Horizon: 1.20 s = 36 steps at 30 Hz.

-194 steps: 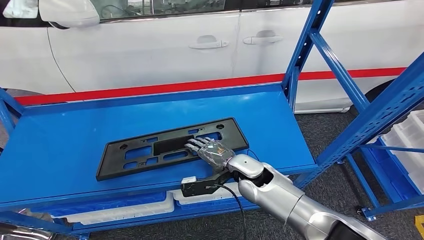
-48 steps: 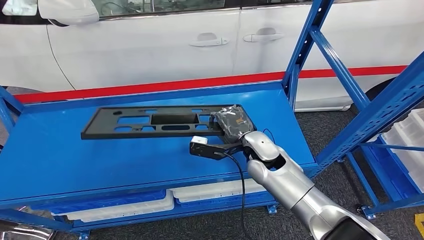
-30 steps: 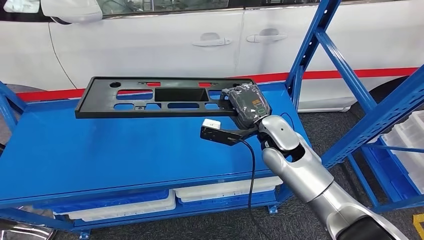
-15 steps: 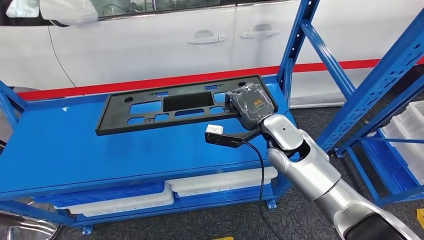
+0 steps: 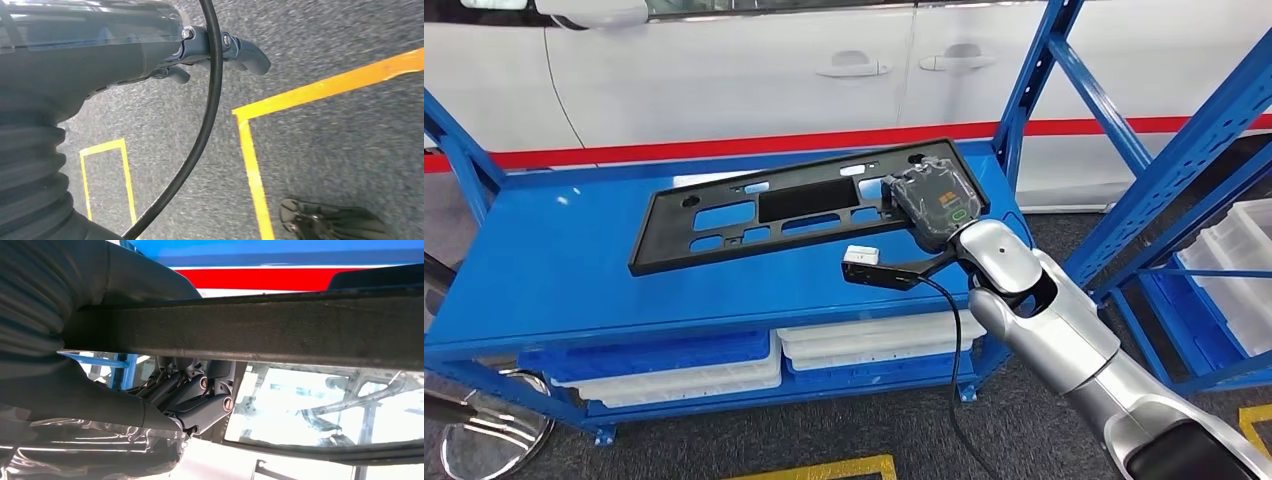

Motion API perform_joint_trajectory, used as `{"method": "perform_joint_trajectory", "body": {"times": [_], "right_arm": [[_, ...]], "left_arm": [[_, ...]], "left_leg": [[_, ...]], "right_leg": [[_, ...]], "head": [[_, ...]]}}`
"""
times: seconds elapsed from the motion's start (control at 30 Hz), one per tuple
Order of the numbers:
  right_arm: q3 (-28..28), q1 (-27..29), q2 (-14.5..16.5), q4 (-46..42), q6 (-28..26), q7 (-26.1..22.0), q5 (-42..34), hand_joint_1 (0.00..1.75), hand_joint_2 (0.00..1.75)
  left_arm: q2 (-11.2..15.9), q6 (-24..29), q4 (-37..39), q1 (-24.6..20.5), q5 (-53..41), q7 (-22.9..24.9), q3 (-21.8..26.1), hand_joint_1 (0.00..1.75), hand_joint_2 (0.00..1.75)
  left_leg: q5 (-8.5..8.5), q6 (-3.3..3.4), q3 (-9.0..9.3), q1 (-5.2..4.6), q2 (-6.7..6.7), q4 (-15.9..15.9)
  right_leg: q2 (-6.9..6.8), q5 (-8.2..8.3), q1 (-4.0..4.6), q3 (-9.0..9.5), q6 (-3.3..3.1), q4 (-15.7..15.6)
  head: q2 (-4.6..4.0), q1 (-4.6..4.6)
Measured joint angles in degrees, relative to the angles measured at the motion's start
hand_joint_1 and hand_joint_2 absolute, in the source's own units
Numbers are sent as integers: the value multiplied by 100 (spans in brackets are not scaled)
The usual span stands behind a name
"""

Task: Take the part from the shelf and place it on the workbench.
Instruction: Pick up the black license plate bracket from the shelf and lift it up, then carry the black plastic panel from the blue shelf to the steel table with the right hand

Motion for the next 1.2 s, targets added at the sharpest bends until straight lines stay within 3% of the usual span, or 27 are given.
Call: {"method": "perform_joint_trajectory", "body": {"times": [0.03,0.07,0.1,0.17,0.23,0.3,0.37,0.4,0.47,0.53,0.57,0.6,0.63,0.7,0.77,0.8,0.87,0.9,0.97,1.03,1.07,1.1,1.13,1.2], "right_arm": [[-1,7,-29,-18,1,0,-2,175,175],[-1,19,-57,-31,0,0,-4,175,175],[-1,32,-82,-39,-1,0,-5,175,175],[-3,49,-122,-57,-5,0,-8,175,175],[-19,50,-149,-94,-14,1,-9,175,175],[-44,57,-173,-127,-34,2,-13,175,175],[-58,76,-193,-135,-53,2,-16,175,175],[-60,87,-200,-135,-58,2,-17,175,175],[-64,112,-215,-135,-65,1,-17,175,175],[-71,142,-234,-135,-72,0,-17,175,175],[-74,162,-244,-135,-78,0,-17,175,175],[-79,183,-253,-135,-85,-1,-17,175,175],[-83,204,-267,-136,-91,-3,-17,175,175],[-96,233,-296,-152,-97,-10,-17,175,175],[-127,248,-337,-190,-107,-14,-17,175,175],[-150,253,-358,-209,-121,-17,-18,175,175],[-187,271,-400,-229,-150,-26,-24,175,175],[-198,283,-424,-234,-161,-36,-30,175,175],[-219,315,-475,-246,-167,-59,-44,175,175],[-238,353,-528,-259,-171,-77,-55,175,175],[-244,381,-551,-262,-176,-79,-61,175,175],[-249,410,-569,-264,-183,-79,-67,175,175],[-257,436,-586,-267,-187,-80,-73,175,175],[-280,465,-615,-280,-193,-87,-78,175,175]], "left_arm": [[0,1,0,1,-3,8,0,0,175],[0,1,0,3,-7,17,0,0,175],[-1,1,0,5,-10,24,0,0,175],[-2,2,0,7,-17,34,0,0,175],[-14,1,1,6,-21,34,0,0,175],[-22,2,2,6,-25,38,0,0,175],[-21,4,2,10,-32,46,1,0,175],[-22,4,2,15,-36,52,2,0,175],[-23,6,2,28,-41,61,3,0,175],[-14,8,2,33,-43,66,5,0,175],[-10,8,2,30,-42,67,8,0,175],[-9,7,2,27,-40,71,11,0,175],[-8,7,2,26,-38,75,18,0,175],[-7,6,2,17,-28,84,31,0,175],[-4,6,2,3,-16,90,44,0,175],[-4,6,2,-1,-12,95,52,0,175],[-4,5,2,7,-8,111,71,0,175],[-5,5,2,6,-8,122,77,0,175],[-7,5,2,0,-7,139,82,0,175],[-7,5,2,-4,-2,147,85,0,175],[-7,5,2,-1,2,149,87,0,175],[-7,4,2,2,4,150,88,0,175],[-7,4,2,5,5,150,90,0,175],[-8,3,2,4,6,150,92,0,175]], "left_leg": [[53,11,-74,-14,1,3],[103,15,-144,-27,0,7],[150,16,-209,-42,-1,11],[236,11,-316,-74,-6,17],[314,-17,-391,-105,-7,25],[405,-78,-432,-101,-3,9],[462,-148,-462,-92,-8,-15],[383,-180,-502,-91,-10,33],[-62,-239,-651,-65,-11,445],[-558,-305,-823,-27,-9,1156],[-647,-336,-851,-7,-8,1432],[-607,-365,-804,13,-7,1557],[-465,-391,-662,35,-6,1485],[-242,-443,-163,73,-6,878],[-299,-403,233,59,-30,248],[-362,-362,299,40,-43,108],[-310,-238,253,31,-41,81],[-265,-180,214,33,-32,78],[-143,-48,99,34,-9,64],[-27,18,-46,-2,-6,70],[28,27,-119,-22,-6,75],[77,33,-189,-44,-8,78],[125,37,-252,-67,-10,81],[210,38,-351,-106,-14,83]], "right_leg": [[0,-180,0,-84,7,349],[0,-236,1,-100,6,568],[0,-176,7,-23,-7,598],[1,111,44,426,-83,63],[-8,236,100,959,-190,-742],[-18,244,143,1157,-239,-1127],[-35,343,127,1117,-257,-1206],[-50,401,107,1088,-282,-1241],[-76,530,75,987,-331,-1280],[-80,640,73,833,-347,-1261],[-81,692,67,750,-334,-1242],[-82,742,58,662,-316,-1218],[-82,787,42,570,-289,-1185],[-80,860,12,395,-218,-1098],[-80,930,11,284,-134,-1025],[-79,973,20,259,-94,-1018],[-71,1043,19,237,-16,-1028],[-63,983,10,206,14,-993],[-46,554,-7,74,49,-623],[-34,0,-4,-113,54,114],[-30,-133,1,-163,48,436],[-27,-138,12,-140,31,605],[-25,-38,28,-24,0,577],[-12,231,91,481,-126,-44]], "head": [[0,-1],[0,-1],[0,-1],[0,-1],[0,-2],[0,-2],[0,-2],[0,-2],[0,-2],[0,-2],[0,-2],[0,-2],[0,-2],[0,-2],[0,-1],[0,-2],[0,-1],[0,-1],[0,0],[0,0],[0,-1],[0,-1],[0,-1],[0,-1]]}}
